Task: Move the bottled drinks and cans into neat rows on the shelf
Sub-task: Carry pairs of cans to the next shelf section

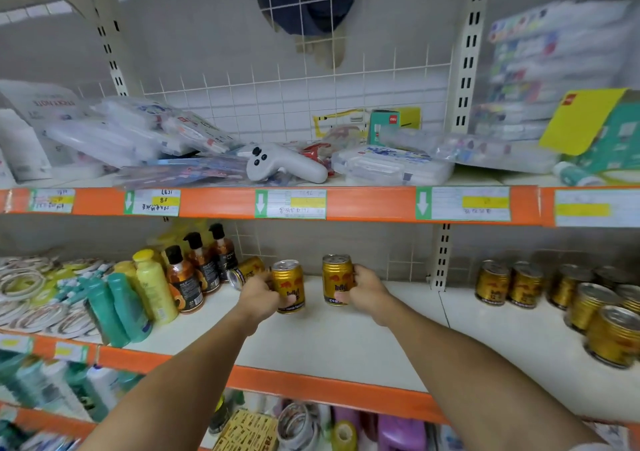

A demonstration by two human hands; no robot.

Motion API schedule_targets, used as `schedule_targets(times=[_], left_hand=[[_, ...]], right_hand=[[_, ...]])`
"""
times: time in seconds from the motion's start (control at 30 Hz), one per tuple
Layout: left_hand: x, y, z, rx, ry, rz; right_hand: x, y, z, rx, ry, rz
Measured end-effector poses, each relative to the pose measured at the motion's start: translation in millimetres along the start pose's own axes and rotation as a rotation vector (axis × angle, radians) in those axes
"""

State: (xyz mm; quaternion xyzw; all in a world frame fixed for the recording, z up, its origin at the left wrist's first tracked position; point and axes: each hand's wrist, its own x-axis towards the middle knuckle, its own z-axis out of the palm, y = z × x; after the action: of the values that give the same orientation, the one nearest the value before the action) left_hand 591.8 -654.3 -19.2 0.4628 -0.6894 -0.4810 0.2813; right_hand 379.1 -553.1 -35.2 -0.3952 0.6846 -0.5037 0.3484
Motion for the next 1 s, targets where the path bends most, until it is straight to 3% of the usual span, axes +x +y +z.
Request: schedule_targets(times=[0.3,1.0], left_hand=[[-14,26,55,-0.059,-0.163,0.061],[-63,101,258,-0.076,-0.426,0.094]], right_hand=[[-40,10,-64,0.080,0.099,0.019],[-137,70,-267,-0.059,0.308,0.154]])
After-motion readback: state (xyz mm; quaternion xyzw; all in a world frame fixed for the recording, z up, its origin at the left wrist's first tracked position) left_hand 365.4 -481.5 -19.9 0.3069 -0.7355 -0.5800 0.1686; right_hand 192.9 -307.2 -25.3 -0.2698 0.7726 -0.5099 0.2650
